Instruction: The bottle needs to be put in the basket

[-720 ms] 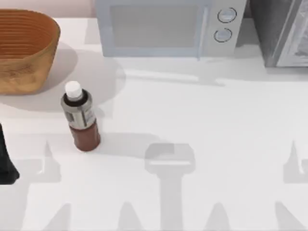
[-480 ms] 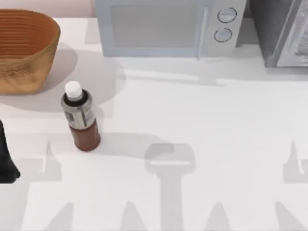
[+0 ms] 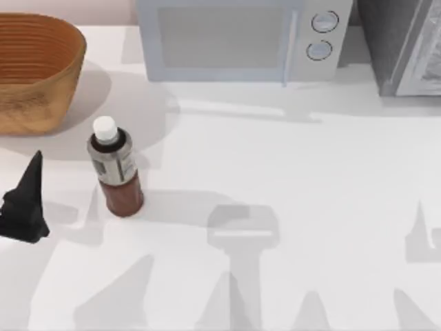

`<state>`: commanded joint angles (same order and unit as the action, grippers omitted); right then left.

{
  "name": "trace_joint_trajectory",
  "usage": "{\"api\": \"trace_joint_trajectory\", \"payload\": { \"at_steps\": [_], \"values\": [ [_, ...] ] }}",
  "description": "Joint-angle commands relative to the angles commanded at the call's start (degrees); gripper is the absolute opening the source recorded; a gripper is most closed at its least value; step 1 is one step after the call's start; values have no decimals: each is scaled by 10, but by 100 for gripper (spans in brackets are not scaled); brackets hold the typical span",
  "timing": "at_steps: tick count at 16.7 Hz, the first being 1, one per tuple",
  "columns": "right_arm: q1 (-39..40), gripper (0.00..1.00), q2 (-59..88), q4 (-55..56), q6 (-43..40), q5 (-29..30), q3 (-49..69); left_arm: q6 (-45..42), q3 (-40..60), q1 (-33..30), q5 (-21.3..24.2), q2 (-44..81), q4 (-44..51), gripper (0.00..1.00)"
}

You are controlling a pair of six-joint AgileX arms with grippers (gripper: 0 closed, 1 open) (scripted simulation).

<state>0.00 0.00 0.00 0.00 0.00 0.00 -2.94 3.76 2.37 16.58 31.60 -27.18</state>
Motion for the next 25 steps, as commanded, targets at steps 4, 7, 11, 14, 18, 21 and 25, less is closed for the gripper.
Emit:
{"api": "trace_joint_trajectory", "payload": {
  "at_steps": [4,7,11,14,18,21,25],
  "values": [
    [0,100,0,0,0,0,0,-20,22,11,115,233,-181,100],
    [0,100,0,0,0,0,0,-35,38,20,199,409,-315,100],
    [0,100,0,0,0,0,0,-50,58,30,293,610,-469,100],
    [0,100,0,0,0,0,0,-58,69,37,341,714,-549,100],
    [0,100,0,0,0,0,0,-62,75,41,367,767,-592,100],
    [0,100,0,0,0,0,0,-62,75,41,367,767,-592,100],
    [0,100,0,0,0,0,0,-56,91,20,347,777,-590,100]
  ]
}}
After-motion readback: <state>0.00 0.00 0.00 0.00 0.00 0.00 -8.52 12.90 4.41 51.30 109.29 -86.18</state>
